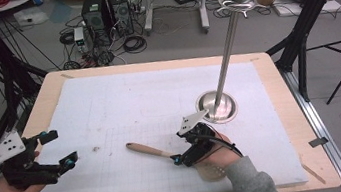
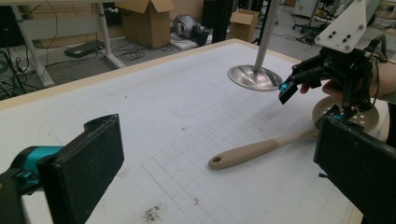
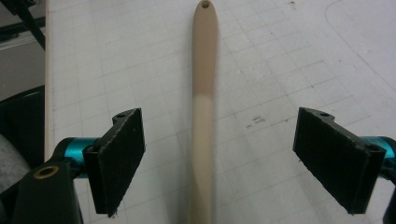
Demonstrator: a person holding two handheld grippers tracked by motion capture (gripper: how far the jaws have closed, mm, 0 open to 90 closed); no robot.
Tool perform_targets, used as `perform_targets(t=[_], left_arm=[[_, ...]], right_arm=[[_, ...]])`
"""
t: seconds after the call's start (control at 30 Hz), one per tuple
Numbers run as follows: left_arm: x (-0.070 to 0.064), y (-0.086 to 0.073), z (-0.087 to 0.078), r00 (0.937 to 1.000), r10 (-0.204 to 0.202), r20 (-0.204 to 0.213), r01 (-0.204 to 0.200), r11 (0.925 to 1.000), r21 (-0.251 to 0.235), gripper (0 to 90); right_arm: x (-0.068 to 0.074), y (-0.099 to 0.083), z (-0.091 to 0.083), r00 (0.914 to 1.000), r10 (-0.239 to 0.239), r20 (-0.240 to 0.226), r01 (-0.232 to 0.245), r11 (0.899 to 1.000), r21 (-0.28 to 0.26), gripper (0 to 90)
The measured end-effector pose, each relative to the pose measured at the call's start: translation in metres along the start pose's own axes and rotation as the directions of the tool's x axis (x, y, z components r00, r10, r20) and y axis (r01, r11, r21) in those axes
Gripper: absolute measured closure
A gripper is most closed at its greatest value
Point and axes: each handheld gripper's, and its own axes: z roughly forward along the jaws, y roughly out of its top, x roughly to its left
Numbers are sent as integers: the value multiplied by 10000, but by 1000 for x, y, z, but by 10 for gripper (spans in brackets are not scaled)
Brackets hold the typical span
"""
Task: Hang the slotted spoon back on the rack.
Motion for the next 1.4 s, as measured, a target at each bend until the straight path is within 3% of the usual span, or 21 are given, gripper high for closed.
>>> perform_targets(t=[0.37,0.83,1.0,1.1,1.4], left_arm=[[0,-1,6,10000,16,55,-16,9999,119,20],[1,-1,7,10000,26,82,-27,9999,118,20],[0,-1,8,9999,60,87,-61,9999,160,20],[0,-1,8,9999,73,100,-74,9999,155,20],[1,-1,7,10000,44,57,-45,9999,166,20]], right_arm=[[-2,-6,6,9992,262,-312,-240,9973,700,162],[2,-6,12,9990,-31,-445,89,9913,1311,239],[4,-7,12,9989,-330,-327,382,9840,1738,295],[3,-8,14,9994,-194,-292,249,9797,1988,326],[7,-9,17,9991,-366,-205,405,9699,2403,412]])
